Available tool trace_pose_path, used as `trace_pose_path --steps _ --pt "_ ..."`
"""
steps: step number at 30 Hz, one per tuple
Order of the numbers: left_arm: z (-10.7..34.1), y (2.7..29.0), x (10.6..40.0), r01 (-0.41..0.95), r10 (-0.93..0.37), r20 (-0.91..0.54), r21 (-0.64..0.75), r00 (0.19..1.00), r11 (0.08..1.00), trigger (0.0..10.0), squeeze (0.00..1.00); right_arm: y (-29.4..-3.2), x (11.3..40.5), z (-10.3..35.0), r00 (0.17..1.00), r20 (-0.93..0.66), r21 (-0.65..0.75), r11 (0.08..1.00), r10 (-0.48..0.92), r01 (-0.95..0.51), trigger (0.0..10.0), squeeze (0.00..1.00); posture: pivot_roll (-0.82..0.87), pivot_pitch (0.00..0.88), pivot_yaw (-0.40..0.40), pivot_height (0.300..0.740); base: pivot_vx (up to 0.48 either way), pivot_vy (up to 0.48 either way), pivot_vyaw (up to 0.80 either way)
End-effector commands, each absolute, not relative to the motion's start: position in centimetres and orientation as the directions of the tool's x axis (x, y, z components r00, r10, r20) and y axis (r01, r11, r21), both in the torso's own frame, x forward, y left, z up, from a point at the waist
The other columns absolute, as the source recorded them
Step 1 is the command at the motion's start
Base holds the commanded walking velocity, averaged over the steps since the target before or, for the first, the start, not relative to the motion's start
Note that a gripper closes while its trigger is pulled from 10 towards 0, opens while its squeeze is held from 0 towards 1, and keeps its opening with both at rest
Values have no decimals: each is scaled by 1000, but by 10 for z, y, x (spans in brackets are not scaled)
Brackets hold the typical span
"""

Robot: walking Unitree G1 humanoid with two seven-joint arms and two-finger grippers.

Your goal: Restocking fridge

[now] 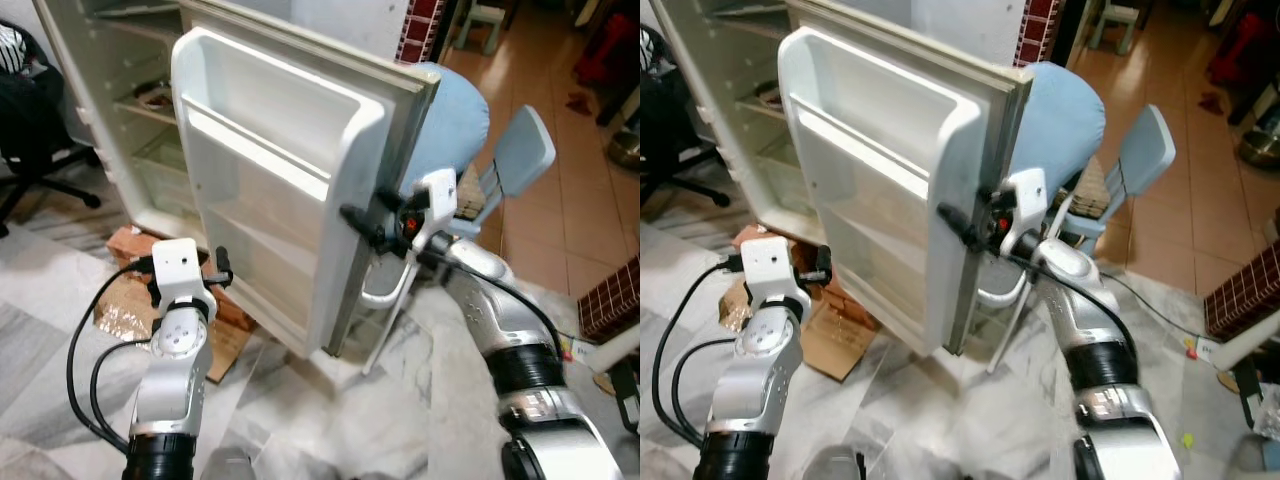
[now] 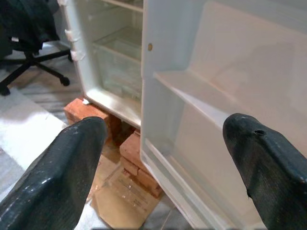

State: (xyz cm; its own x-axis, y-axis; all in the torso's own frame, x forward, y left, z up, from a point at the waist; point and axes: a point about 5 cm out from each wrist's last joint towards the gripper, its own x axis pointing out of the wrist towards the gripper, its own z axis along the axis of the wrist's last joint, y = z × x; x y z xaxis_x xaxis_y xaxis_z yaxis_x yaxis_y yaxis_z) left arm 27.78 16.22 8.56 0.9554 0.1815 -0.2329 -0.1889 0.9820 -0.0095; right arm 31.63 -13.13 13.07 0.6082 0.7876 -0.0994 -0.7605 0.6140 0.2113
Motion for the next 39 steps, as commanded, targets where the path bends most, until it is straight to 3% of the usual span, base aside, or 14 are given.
trace_pose_path --steps 1,5,9,13,15,16,19,20,23,24,28,32,36,39 --pt "83 163 278 -187 180 -253 -4 951 982 10000 0 -142 311 126 560 -154 187 580 814 -793 10000 0 75 0 -72 740 0 0 0" --pt "81 164 278 -187 177 -281 -8 943 982 10000 0 -182 300 94 495 -395 152 587 774 -796 10000 0 74 0 -67 740 0 0 0" --pt "79 165 279 -189 177 -301 -11 937 982 10000 0 -216 312 71 595 -625 -57 731 505 -680 10000 0 78 0 -67 740 0 0 0" --pt "78 165 279 -189 177 -304 -12 936 982 10000 0 -228 324 72 678 -655 -215 777 334 -591 10000 0 82 0 -67 740 0 0 0" --pt "78 163 279 -182 168 -309 -16 936 983 10000 0 -229 355 102 852 -508 -414 832 125 -368 10000 0 87 0 -69 740 0 0 0" --pt "78 163 279 -180 166 -310 -17 936 984 10000 0 -229 363 112 891 -448 -446 845 73 -293 10000 0 95 0 -69 740 0 0 0" --pt "78 163 279 -177 162 -315 -19 935 984 10000 0 -223 377 137 953 -300 -414 895 37 -165 10000 0 100 0 -70 740 0 0 0" --pt "78 163 280 -175 160 -320 -19 934 984 10000 0 -210 391 169 994 -107 -235 971 14 -39 10000 0 100 0 -69 740 0 0 0" --pt "77 163 281 -175 158 -329 -22 931 984 10000 0 -194 399 189 1000 7 -55 998 23 -23 10000 0 101 0 -68 740 0 0 0" --pt "75 161 281 -184 159 -354 -39 922 982 10000 0 -173 403 203 993 87 96 992 77 -86 10000 0 103 0 -68 740 0 0 0" --pt "73 158 281 -190 154 -389 -56 908 980 10000 0 -154 404 211 981 141 165 974 130 -153 10000 0 104 0 -71 740 0 0 0" --pt "58 148 276 -149 68 -521 -114 851 982 10000 0 -118 398 222 907 247 333 850 340 -409 10000 0 101 0 -73 740 0 0 0" --pt "48 139 272 -68 -22 -596 -128 803 989 10000 0 -110 386 220 804 280 320 738 525 -593 10000 0 91 0 -72 740 0 0 0" --pt "48 134 272 -25 -63 -611 -135 789 990 10000 0 -123 388 199 842 163 216 814 515 -540 10000 0 88 0 -71 740 0 0 0"
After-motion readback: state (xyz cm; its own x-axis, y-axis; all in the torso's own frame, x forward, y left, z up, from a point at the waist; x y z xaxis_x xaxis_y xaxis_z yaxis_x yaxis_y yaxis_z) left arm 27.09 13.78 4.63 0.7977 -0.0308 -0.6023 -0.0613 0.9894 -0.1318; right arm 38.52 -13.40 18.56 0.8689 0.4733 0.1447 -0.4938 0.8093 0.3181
